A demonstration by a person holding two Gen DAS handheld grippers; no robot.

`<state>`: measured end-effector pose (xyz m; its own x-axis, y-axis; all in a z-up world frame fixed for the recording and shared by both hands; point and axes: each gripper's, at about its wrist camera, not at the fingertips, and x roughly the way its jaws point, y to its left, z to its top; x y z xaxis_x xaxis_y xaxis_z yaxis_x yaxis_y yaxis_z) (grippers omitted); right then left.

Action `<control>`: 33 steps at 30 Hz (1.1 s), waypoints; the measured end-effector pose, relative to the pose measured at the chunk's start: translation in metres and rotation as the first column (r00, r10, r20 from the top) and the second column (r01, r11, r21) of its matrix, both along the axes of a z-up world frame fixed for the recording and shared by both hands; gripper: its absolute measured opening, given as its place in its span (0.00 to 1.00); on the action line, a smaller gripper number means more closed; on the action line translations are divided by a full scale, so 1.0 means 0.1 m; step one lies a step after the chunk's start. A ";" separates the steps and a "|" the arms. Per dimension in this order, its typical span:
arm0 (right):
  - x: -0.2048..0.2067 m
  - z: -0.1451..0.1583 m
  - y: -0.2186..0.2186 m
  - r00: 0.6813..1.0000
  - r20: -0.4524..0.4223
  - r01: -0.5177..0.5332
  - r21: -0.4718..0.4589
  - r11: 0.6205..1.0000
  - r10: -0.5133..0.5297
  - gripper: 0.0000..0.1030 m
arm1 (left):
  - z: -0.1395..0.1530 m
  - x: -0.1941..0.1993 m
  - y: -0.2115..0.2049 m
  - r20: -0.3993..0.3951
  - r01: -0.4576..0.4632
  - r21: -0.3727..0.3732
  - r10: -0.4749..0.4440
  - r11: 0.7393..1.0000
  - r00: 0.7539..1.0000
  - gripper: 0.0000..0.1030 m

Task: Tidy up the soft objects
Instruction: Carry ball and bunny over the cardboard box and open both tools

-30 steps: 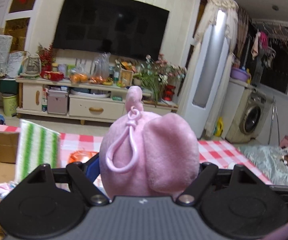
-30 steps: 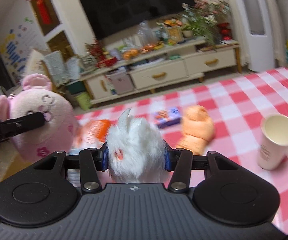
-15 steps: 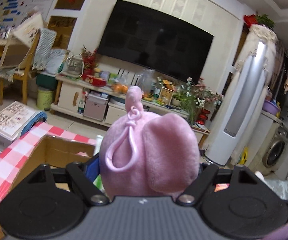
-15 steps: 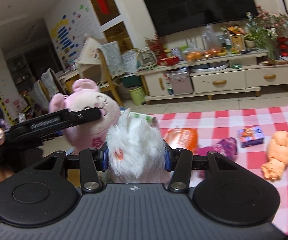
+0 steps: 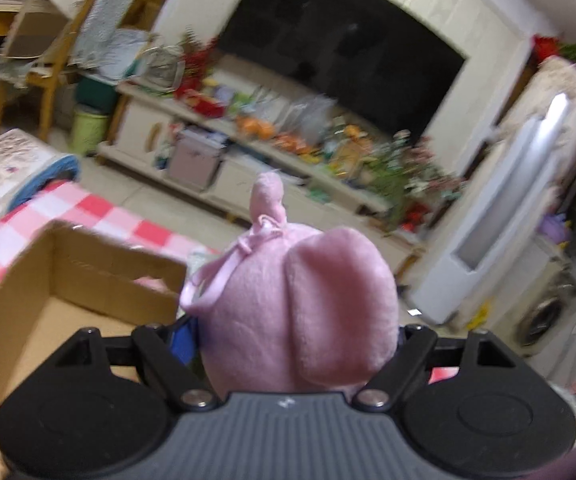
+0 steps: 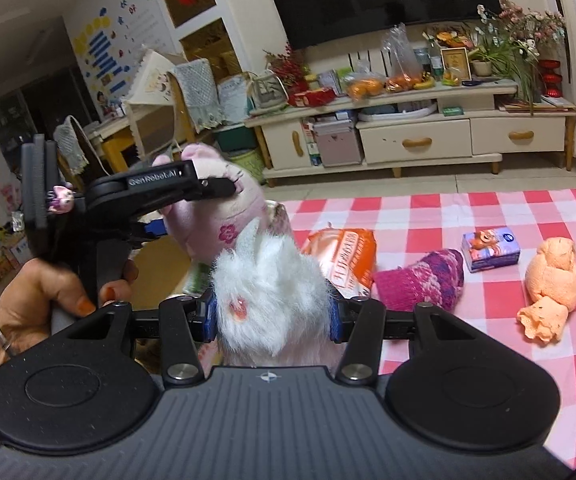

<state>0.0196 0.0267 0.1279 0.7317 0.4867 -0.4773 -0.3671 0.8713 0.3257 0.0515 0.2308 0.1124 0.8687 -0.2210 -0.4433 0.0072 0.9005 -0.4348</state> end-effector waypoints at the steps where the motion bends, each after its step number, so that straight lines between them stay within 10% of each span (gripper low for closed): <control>1: -0.03 0.02 0.01 1.000 -0.003 -0.001 0.000 1.000 0.001 0.59 | 0.00 0.00 0.05 0.005 -0.011 0.000 0.011 1.000 1.000 0.80; 10: -0.07 0.11 0.36 0.994 0.019 -0.108 0.012 0.994 0.108 0.59 | 0.13 -0.22 0.48 0.011 -0.205 0.152 0.205 0.967 0.979 0.80; 19: -0.18 0.12 0.93 0.957 0.005 -0.289 0.001 0.957 0.289 0.59 | 0.07 -0.28 0.50 -0.115 -0.117 0.286 0.155 0.951 0.981 0.81; 33: -0.14 -0.15 1.35 0.921 -0.110 -0.375 0.020 0.927 0.375 0.68 | 0.10 -0.40 0.57 -0.101 -0.112 0.225 0.138 0.968 0.985 0.86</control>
